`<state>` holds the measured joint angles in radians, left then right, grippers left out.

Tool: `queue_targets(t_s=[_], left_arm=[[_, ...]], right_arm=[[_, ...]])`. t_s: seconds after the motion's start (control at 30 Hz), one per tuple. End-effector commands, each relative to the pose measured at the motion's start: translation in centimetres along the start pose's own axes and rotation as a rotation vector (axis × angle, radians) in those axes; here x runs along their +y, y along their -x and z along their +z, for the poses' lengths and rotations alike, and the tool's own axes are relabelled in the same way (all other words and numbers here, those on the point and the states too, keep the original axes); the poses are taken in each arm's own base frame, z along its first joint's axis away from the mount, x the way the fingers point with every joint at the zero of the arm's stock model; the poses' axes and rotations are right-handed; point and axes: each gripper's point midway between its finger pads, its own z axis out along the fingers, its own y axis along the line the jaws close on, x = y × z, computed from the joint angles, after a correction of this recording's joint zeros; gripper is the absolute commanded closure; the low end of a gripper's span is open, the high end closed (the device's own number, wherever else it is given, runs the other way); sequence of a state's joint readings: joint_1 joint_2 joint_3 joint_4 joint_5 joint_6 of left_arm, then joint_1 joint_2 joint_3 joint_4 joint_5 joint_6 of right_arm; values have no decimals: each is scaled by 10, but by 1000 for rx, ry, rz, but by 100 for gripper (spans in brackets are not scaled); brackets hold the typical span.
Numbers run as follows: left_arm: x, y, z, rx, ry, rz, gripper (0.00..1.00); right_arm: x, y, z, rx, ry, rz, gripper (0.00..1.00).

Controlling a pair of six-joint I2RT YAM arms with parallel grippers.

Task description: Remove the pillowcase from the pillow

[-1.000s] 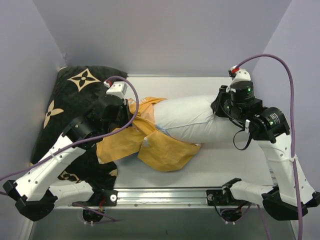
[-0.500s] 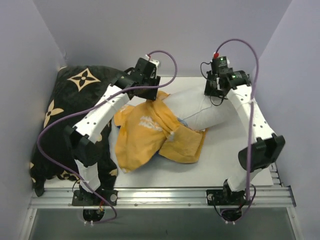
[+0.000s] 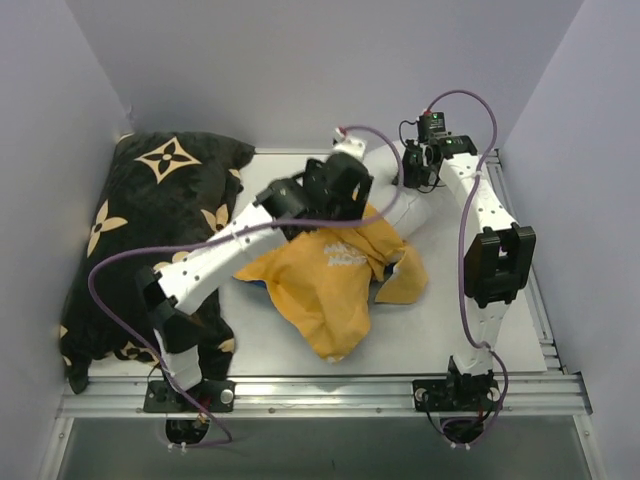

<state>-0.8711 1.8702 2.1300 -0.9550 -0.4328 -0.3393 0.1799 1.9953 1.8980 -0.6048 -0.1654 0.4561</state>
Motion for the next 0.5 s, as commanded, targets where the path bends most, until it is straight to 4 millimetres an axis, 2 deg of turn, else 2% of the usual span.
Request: queue_targets(t_s=[0.0, 0.03, 0.07, 0.1, 0.13, 0.17, 0.23, 0.27, 0.33, 0.37, 0.4, 0.43, 0.47], left_arm=[[-11, -4, -61, -189, 145, -103, 15], [-7, -32, -56, -167, 193, -91, 15], [-7, -36, -79, -221, 205, -110, 15], [-7, -42, -86, -239, 210, -154, 15], [-4, -61, -87, -227, 226, -129, 14], [7, -66, -101, -227, 232, -138, 3], [15, -82, -112, -220, 231, -203, 3], [32, -99, -120, -199, 246, -202, 3], [30, -118, -126, -163, 187, -264, 3], [31, -121, -131, -161, 137, -312, 3], [30, -141, -125, -121, 119, -301, 2], [25, -151, -123, -91, 80, -310, 2], [15, -144, -127, -121, 5, -381, 2]], right_arm=[[-4, -39, 24, 132, 4, 40, 100], [-6, -41, 23, 136, 2, 40, 100], [-5, -39, 18, 125, 8, 33, 100], [-5, -39, 17, 120, 8, 31, 100], [-5, -38, 15, 113, 9, 28, 100], [-6, -38, 11, 109, 10, 28, 100], [-6, -38, 7, 100, 10, 21, 100], [-5, -38, 3, 93, 12, 17, 100], [-5, -38, 0, 89, 16, 11, 100], [-3, -37, -4, 79, 22, 4, 100], [-3, -37, -5, 73, 18, -1, 100], [-4, -37, -7, 69, 17, -7, 100], [-4, -36, -9, 61, 17, -11, 100]])
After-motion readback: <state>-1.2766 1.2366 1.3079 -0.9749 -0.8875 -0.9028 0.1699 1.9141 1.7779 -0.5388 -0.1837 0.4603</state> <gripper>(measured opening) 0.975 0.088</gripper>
